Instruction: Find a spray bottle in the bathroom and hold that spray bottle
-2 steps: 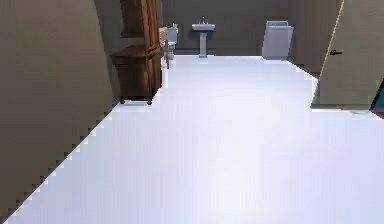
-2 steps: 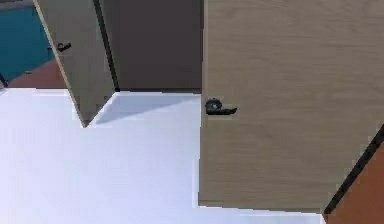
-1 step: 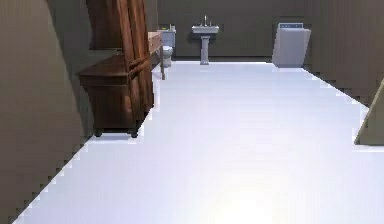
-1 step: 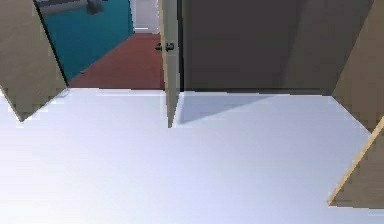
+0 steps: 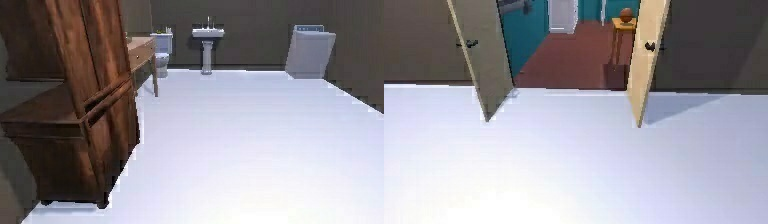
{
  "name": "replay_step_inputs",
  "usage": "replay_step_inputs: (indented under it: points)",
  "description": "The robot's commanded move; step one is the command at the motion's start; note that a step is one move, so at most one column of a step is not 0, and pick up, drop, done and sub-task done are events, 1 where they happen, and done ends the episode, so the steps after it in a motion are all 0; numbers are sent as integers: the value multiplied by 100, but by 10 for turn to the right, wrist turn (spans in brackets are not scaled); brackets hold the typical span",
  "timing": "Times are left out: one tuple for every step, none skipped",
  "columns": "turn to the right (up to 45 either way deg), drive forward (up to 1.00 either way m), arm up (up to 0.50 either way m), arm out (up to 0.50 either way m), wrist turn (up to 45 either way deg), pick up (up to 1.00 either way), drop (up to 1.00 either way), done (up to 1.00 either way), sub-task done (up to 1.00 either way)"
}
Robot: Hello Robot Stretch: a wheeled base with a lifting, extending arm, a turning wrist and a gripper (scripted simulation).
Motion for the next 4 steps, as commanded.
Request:
replay_step_inputs:
  points:
    - [0,100,0,0,0,0,0,0,0]
    - [-30,0,0,0,0,0,0,0,0]
    - [0,90,0,0,0,0,0,0,0]
    - [-450,0,0,0,0,0,0,0,0]
